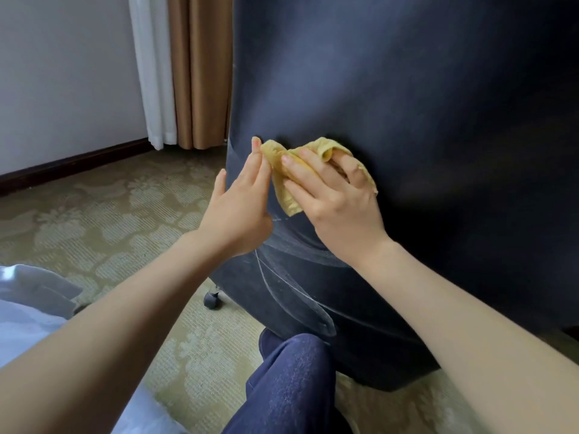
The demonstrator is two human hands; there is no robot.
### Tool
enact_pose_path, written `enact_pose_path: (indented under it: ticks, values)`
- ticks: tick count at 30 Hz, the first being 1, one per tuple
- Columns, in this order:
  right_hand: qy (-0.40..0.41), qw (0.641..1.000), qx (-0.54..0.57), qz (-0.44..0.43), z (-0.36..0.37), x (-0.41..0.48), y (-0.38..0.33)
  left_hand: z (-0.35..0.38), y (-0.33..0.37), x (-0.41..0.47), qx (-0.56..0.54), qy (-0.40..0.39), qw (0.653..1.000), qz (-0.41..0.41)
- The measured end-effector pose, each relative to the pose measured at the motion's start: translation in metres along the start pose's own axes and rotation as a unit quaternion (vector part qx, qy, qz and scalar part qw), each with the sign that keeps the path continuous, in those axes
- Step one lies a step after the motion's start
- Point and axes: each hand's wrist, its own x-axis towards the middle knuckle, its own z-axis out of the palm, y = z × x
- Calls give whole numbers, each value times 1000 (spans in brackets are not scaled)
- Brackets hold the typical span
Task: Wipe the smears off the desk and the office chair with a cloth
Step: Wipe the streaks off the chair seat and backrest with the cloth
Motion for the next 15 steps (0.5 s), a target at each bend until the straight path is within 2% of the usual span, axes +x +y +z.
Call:
enact_pose_path:
  ticks: [7,11,15]
  values:
    - [-114,992,9,-58,-5,-63,-13,1,10,3,-42,18,998,-47]
    - [-158,982,20,-101,-20,-110,-2,12,26,-15,-41,49,998,20]
    - [-226,963,-4,-146,-46,-145,19,23,39,-25,-23,42,996,70]
